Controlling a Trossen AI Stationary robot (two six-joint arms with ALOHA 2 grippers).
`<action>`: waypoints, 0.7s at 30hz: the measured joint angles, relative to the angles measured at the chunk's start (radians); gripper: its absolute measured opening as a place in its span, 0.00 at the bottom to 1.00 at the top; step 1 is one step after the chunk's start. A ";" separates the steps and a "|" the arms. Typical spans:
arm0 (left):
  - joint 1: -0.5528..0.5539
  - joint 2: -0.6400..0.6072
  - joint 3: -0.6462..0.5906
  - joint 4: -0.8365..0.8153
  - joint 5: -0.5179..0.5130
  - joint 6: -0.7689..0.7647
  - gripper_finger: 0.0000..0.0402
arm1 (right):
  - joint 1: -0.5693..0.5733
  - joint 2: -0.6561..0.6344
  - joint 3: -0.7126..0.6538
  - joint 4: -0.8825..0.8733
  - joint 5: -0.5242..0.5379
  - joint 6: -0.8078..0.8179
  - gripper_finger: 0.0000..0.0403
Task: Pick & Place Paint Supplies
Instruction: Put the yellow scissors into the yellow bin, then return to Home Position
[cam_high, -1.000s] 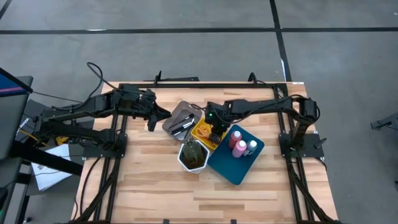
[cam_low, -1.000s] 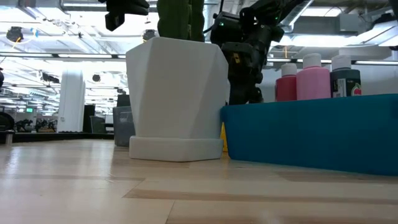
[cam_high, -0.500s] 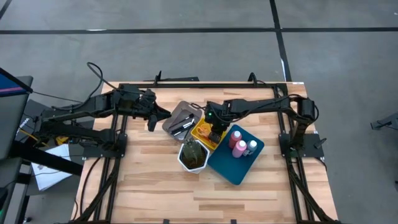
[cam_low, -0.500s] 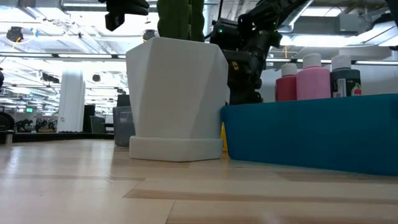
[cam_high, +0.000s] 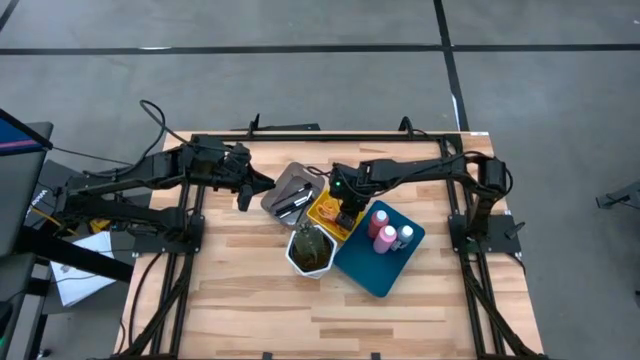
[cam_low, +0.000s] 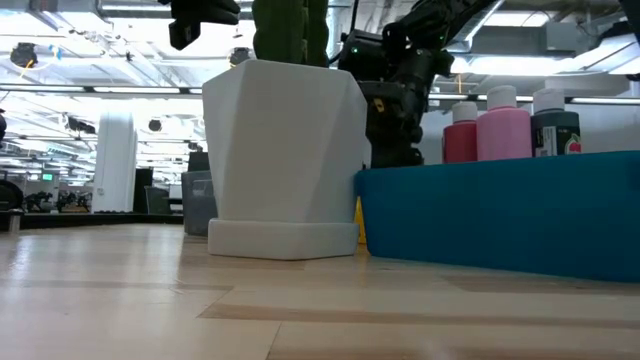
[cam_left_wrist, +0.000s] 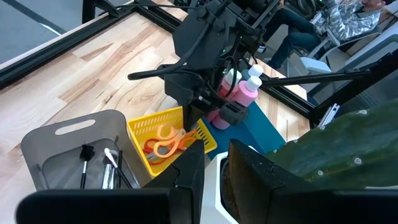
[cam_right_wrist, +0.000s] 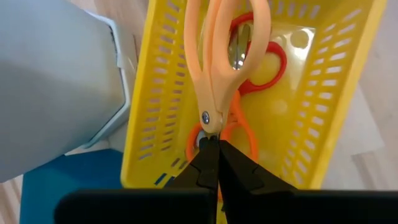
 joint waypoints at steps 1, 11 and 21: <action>0.000 0.000 0.000 0.000 0.000 0.000 0.17 | 0.000 0.000 0.000 -0.003 -0.002 0.002 0.00; 0.000 0.000 0.000 0.000 -0.002 0.000 0.17 | 0.000 0.000 0.000 -0.004 -0.005 0.019 0.18; 0.000 0.000 0.000 0.000 -0.002 0.003 0.17 | -0.007 -0.011 0.000 0.034 0.011 0.024 0.30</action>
